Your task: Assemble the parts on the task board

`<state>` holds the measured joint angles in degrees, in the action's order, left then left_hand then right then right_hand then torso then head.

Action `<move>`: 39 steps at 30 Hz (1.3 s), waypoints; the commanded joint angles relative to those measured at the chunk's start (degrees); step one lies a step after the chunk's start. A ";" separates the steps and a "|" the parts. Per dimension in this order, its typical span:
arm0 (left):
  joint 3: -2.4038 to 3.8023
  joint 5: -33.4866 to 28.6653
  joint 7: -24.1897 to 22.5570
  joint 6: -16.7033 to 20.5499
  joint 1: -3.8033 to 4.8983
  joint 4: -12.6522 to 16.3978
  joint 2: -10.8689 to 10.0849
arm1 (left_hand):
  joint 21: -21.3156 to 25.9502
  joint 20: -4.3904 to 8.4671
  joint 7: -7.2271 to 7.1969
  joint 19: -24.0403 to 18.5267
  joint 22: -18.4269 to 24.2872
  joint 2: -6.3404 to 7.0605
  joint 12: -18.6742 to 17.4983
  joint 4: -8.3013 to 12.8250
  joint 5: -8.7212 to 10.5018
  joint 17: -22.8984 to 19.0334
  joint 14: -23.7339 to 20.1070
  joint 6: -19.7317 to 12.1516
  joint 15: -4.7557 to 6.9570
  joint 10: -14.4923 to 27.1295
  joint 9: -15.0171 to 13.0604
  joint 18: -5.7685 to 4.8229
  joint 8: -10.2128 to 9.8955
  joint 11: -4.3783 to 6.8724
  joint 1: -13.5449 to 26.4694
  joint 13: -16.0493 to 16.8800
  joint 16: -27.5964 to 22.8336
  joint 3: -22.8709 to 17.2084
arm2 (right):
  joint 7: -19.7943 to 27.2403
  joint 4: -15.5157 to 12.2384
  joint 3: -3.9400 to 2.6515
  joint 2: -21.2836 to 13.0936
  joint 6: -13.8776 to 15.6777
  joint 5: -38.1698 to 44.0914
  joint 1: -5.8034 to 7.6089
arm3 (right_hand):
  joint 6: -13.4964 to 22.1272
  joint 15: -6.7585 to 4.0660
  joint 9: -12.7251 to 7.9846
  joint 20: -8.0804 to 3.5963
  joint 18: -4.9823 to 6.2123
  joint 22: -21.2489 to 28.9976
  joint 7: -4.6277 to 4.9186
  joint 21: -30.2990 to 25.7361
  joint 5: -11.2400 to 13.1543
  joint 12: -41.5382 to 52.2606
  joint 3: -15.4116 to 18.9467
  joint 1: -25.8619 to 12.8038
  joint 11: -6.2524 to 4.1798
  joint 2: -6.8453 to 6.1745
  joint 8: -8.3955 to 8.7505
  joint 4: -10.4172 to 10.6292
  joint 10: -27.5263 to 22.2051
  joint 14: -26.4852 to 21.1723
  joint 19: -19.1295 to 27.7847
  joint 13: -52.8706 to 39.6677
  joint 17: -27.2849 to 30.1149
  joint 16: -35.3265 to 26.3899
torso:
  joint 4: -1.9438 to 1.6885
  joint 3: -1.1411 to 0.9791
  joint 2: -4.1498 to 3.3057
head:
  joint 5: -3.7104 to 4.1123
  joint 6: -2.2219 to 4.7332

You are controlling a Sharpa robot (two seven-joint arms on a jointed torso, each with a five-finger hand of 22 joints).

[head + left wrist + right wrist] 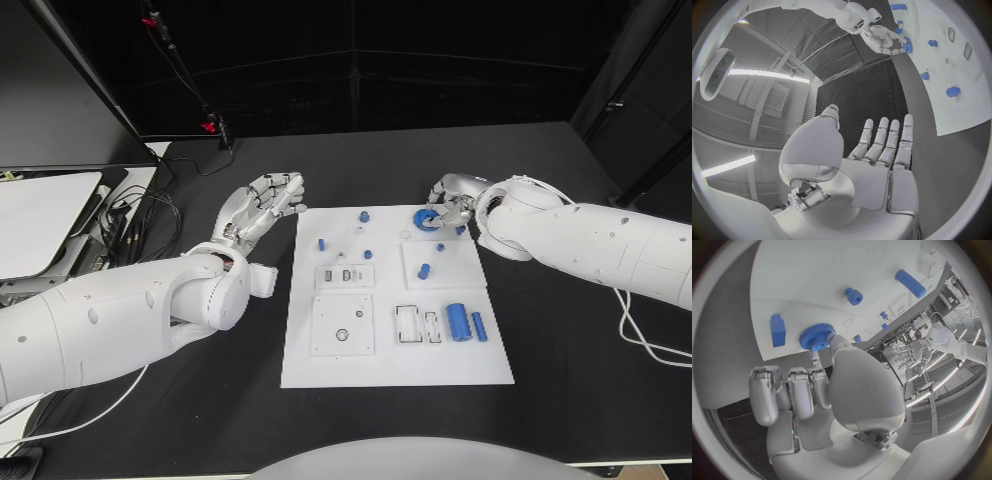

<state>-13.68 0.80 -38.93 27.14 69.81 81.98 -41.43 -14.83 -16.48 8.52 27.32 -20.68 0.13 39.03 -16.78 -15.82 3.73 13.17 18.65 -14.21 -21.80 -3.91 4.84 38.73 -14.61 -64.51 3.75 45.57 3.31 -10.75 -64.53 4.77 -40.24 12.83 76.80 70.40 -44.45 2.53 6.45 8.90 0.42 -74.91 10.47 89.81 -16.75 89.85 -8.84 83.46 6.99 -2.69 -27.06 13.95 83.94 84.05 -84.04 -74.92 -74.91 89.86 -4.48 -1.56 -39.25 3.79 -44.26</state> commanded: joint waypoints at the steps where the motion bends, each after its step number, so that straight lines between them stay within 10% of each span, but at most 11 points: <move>1: 0.06 0.33 -14.74 -0.55 0.08 0.04 0.05 | -0.34 -0.11 8.30 -0.43 0.06 -0.50 0.07 -0.01 -0.26 0.02 0.32 -0.07 -0.24 -0.29 0.08 0.91 0.07 0.01 -0.03 -0.01 0.08 -0.27 | -0.77 -0.09 0.21 -0.15 -0.55 0.54 -0.28 | -3.15 -0.71 -0.72 -0.55 -0.42 -15.09 -0.70 0.19 1.31 0.15 -1.71 2.11 -0.86 1.20 1.89 -0.54 6.06 5.95 -5.96 -15.08 -15.09 0.14 | -0.04 -0.02 0.02 | -0.01 -0.03; 22: 0.06 0.33 -14.66 -0.41 0.07 0.25 -0.31 | -0.34 -0.11 8.30 -0.43 0.06 -0.50 0.07 -0.01 -0.26 0.02 0.32 -0.07 -0.24 -0.29 0.08 0.91 0.07 0.01 -0.03 -0.01 0.08 -0.27 | 7.03 -4.71 0.17 -1.82 14.96 -2.44 -0.35 | -9.53 -1.62 -1.98 -1.58 -0.42 -15.09 -1.96 0.19 0.16 0.15 -4.19 3.40 -2.12 1.10 6.21 -2.00 6.06 5.95 -5.96 -15.08 -15.09 0.14 | -0.01 0.05 0.05 | -0.23 0.64; 39: 0.06 0.32 -14.52 -0.52 -0.01 -0.18 0.07 | -0.35 -0.11 8.30 -0.48 0.07 -0.64 0.09 -0.01 -0.30 0.02 0.38 -0.09 -0.24 -0.30 0.08 0.90 0.08 0.01 -0.05 -0.01 0.12 -0.19 | 7.26 -9.76 0.09 1.26 12.75 -3.44 -0.30 | -9.94 -1.70 -2.14 -1.69 -0.42 -15.09 -1.93 0.19 -0.15 0.15 -4.07 3.28 -2.12 0.63 7.10 -2.30 6.06 5.95 -5.96 -15.08 -15.09 0.14 | -0.06 -0.01 -0.01 | -0.79 0.52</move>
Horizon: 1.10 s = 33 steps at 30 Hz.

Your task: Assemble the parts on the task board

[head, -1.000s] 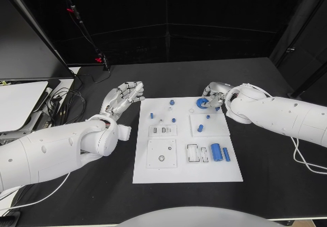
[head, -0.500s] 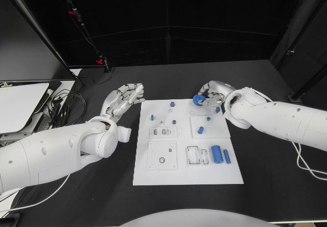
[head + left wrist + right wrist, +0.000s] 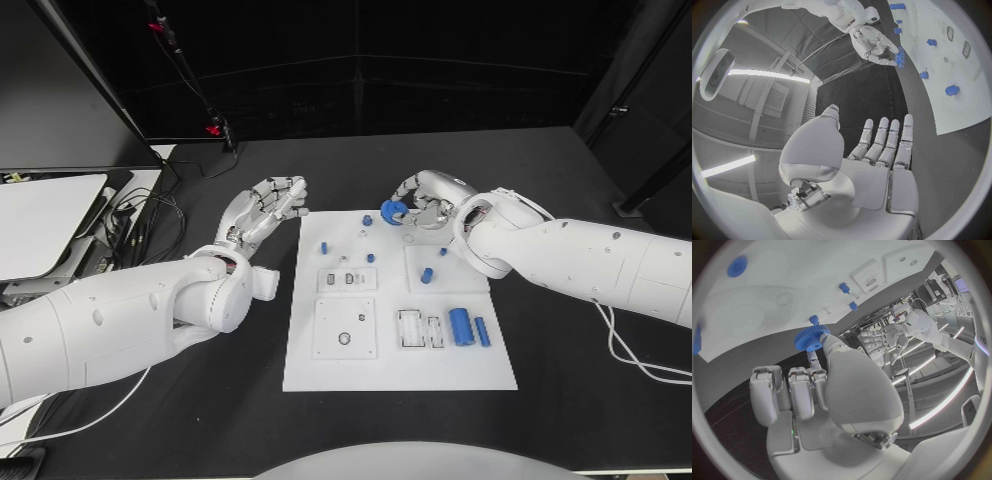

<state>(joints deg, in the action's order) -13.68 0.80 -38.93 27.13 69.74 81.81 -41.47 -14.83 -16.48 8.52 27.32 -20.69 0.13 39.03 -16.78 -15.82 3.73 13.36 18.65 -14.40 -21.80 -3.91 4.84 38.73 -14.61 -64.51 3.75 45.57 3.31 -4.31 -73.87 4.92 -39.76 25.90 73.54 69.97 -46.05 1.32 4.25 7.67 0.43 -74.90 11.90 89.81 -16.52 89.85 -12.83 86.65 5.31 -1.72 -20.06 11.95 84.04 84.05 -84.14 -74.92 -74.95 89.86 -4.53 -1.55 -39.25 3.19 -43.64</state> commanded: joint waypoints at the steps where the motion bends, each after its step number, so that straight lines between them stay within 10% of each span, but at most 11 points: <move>1: 0.05 0.32 -14.52 -0.51 0.06 -0.02 0.12 | -0.35 -0.11 8.30 -0.49 0.08 -0.64 0.09 -0.01 -0.31 0.02 0.19 -0.09 -0.05 -0.30 0.08 0.90 0.08 0.01 -0.05 -0.01 0.12 -0.19 | 0.79 -0.44 -0.07 1.01 -0.47 -0.09 0.14 | -8.34 -0.49 0.05 -0.45 -0.43 -15.10 -3.37 0.19 -0.40 0.15 -0.10 0.09 -0.44 -0.33 0.12 -0.30 5.96 5.95 -5.86 -15.08 -15.05 0.14 | -0.02 -0.01 -0.01 | -0.23 -0.11; 33: 0.05 0.32 -14.38 -0.53 0.06 -0.19 0.43 | -0.36 -0.11 8.30 -0.51 0.08 -0.69 0.09 0.00 -0.32 0.02 0.20 -0.11 -0.05 -0.30 0.08 0.90 0.08 0.01 -0.06 -0.01 0.12 -0.16 | -1.32 7.09 -0.02 10.00 -8.19 5.15 -0.43 | -8.48 -0.52 -0.12 -0.50 -0.43 -15.10 -3.24 0.19 -0.41 0.15 0.05 0.00 -0.36 -0.79 1.07 -0.70 5.96 5.95 -5.86 -15.08 -15.05 0.14 | 0.03 -0.05 -0.03 | -0.36 -0.72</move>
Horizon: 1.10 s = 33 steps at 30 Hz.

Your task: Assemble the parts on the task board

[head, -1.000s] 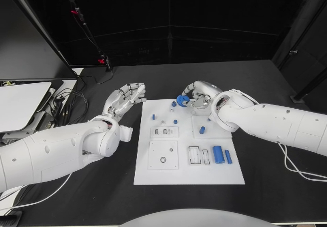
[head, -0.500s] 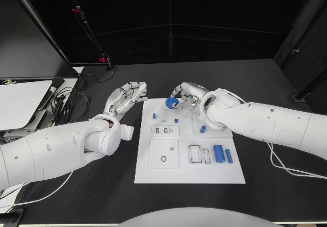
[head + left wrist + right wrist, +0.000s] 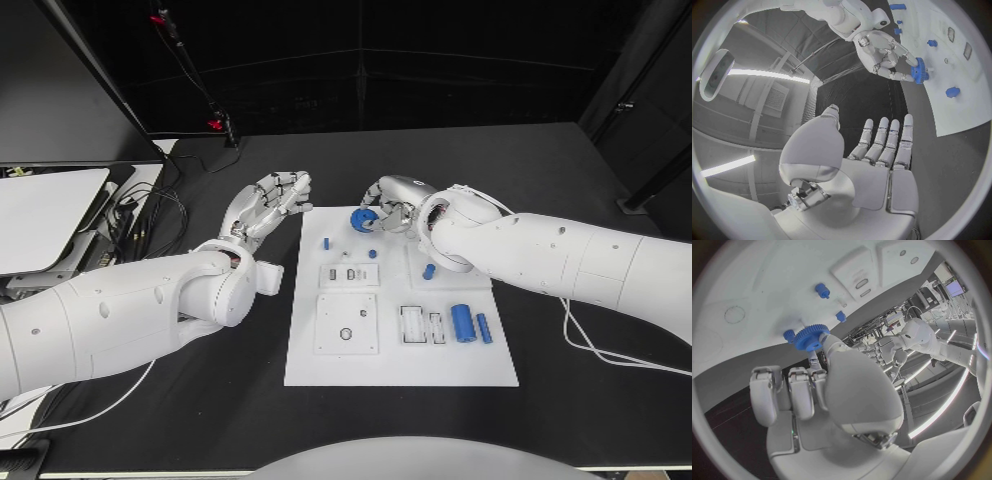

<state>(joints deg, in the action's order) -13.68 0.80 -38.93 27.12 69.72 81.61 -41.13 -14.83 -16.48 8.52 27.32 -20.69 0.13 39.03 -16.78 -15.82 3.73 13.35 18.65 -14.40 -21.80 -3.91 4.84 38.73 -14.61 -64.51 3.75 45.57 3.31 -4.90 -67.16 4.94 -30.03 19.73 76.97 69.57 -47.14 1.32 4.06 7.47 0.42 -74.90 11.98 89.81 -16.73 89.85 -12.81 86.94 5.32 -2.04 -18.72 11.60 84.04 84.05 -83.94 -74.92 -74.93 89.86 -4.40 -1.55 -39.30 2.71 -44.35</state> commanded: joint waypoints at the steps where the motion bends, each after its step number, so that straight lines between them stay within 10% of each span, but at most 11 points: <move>1: 0.05 0.32 -14.37 -0.53 0.08 0.01 0.09 | -0.37 -0.11 8.30 -0.53 0.09 -0.75 0.09 0.00 -0.34 0.02 0.21 -0.13 -0.05 -0.29 0.09 0.90 0.08 0.01 -0.07 -0.02 0.13 -0.12 | -0.84 0.56 -0.03 0.39 -2.20 1.89 -0.10 | -7.39 -0.52 0.07 -0.30 -0.42 -15.10 -3.31 0.19 -0.20 0.15 0.03 -0.28 -0.36 -0.47 -0.26 -0.35 5.96 5.95 -6.06 -15.08 -15.07 0.14 | -0.10 -0.05 0.02 | 0.12 -0.02; 33: 0.05 0.32 -14.27 -0.49 0.08 0.07 -0.02 | -0.37 -0.11 8.30 -0.53 0.09 -0.75 0.09 0.00 -0.34 0.02 0.21 -0.13 -0.05 -0.29 0.09 0.90 0.08 0.01 -0.07 -0.02 0.13 -0.12 | -2.60 3.64 -0.04 2.58 -4.75 2.98 -0.88 | -5.23 -0.05 -0.38 0.04 -0.42 -15.10 -2.54 0.19 0.62 0.15 -0.21 -0.29 0.28 -0.90 3.90 -1.49 5.96 5.95 -6.06 -15.08 -15.07 0.14 | -0.06 0.00 0.04 | 0.30 0.19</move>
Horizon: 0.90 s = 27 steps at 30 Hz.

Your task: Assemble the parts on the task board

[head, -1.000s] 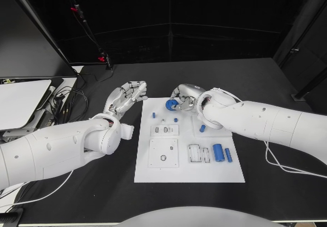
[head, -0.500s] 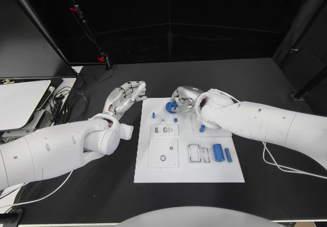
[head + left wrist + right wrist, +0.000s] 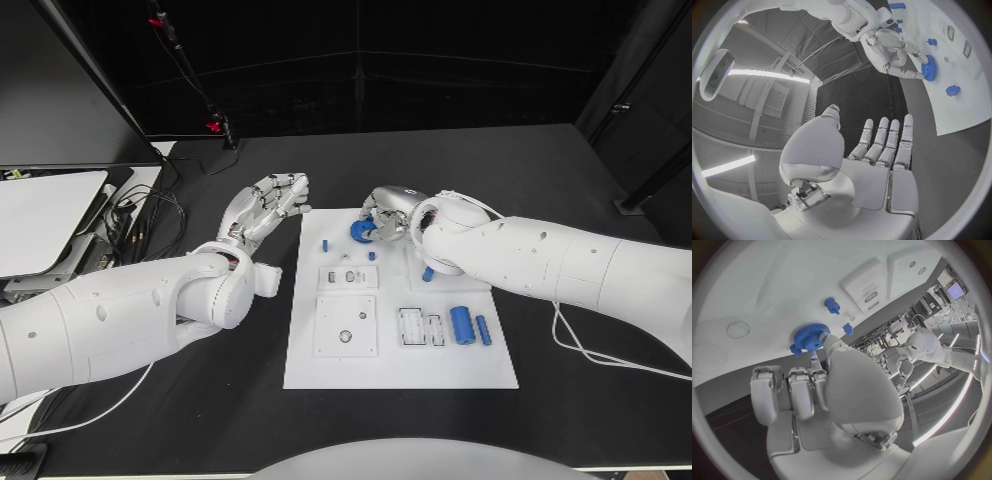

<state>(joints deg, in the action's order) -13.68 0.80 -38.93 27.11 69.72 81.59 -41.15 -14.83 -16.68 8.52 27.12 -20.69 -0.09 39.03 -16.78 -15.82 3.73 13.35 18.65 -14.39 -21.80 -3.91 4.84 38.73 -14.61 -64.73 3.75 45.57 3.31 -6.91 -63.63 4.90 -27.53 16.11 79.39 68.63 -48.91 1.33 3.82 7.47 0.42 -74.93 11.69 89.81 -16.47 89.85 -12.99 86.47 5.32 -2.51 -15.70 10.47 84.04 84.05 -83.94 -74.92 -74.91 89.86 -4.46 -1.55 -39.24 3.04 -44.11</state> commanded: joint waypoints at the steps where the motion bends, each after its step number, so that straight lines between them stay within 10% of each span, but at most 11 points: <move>1: 0.05 0.32 -14.27 -0.47 0.08 0.09 0.00 | -0.37 0.10 8.30 -0.33 0.09 -0.53 0.09 0.00 -0.34 0.02 0.22 -0.13 -0.05 -0.29 0.09 0.90 0.08 0.01 0.16 -0.02 0.13 -0.12 | -0.62 0.15 0.00 0.10 -1.20 0.59 0.05 | -3.01 -0.05 -0.16 0.06 -0.42 -15.07 -2.33 0.19 0.41 0.15 -0.06 0.19 0.26 -0.50 1.31 -0.45 5.96 5.95 -6.06 -15.08 -15.09 0.14 | 0.00 0.00 -0.01 | -0.02 -0.05; 8: 0.05 0.32 -14.18 -0.48 0.08 0.10 -0.03 | -0.37 0.10 8.30 -0.33 0.09 -0.53 0.09 0.00 -0.34 0.02 0.22 -0.13 -0.05 -0.29 0.09 0.90 0.08 0.01 0.16 -0.02 0.13 -0.12 | -0.84 0.20 0.00 0.24 -1.75 1.15 0.05 | 3.32 -1.92 -0.06 -1.28 -0.42 -15.07 -5.61 0.19 1.84 0.15 -0.11 0.77 -2.71 -1.81 6.00 -2.09 5.96 5.95 -6.06 -15.08 -15.09 0.14 | 0.00 -0.01 -0.01 | -0.05 -0.04; 14: 0.05 0.32 -14.11 -0.48 0.08 0.07 -0.05 | -0.39 0.10 8.30 -0.37 0.10 -0.65 0.10 0.00 -0.36 0.01 0.23 -0.16 -0.05 -0.26 0.09 0.90 0.09 0.01 0.13 -0.02 0.14 -0.06 | -0.13 -0.37 0.00 -0.05 -0.92 1.30 0.04 | 7.33 -4.24 0.06 -3.63 -0.42 -15.07 -8.23 0.19 3.23 0.15 0.78 0.45 -5.32 -2.53 6.80 -3.00 5.96 5.95 -6.06 -15.08 -15.09 0.14 | -0.02 -0.04 -0.02 | -0.16 0.04; 27: 0.05 0.32 -13.91 -0.55 0.07 -0.25 0.07 | -0.40 0.09 8.30 -0.38 0.10 -0.70 0.10 0.01 -0.36 0.01 0.23 -0.18 -0.05 -0.26 0.09 0.90 0.09 0.01 0.12 -0.02 0.15 -0.04 | 6.28 -4.92 -0.03 -3.48 9.64 -5.93 0.04 | 11.55 -5.72 0.23 -5.28 -0.42 -15.07 -8.92 0.19 3.87 0.15 3.12 -2.29 -6.69 -3.29 5.53 -1.73 5.96 5.95 -6.06 -15.08 -15.09 0.14 | 0.10 0.02 0.08 | -0.31 0.02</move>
<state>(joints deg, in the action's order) -13.68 0.80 -38.93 27.10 69.72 81.38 -41.12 -15.05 -16.68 8.52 27.12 -20.64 -0.29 39.03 -16.78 -15.82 3.73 13.35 18.65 -14.39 -21.80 -3.91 4.84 38.73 -14.61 -64.53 3.75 45.57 3.31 -4.48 -67.69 4.92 -30.56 19.69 78.05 68.54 -37.71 -4.01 4.00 2.45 0.42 -74.92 2.80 89.81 -12.80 89.85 -10.17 84.60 -0.94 -5.93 -9.97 8.72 84.14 84.04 -84.03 -74.91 -74.91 89.86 -4.45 -1.59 -39.28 2.75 -44.01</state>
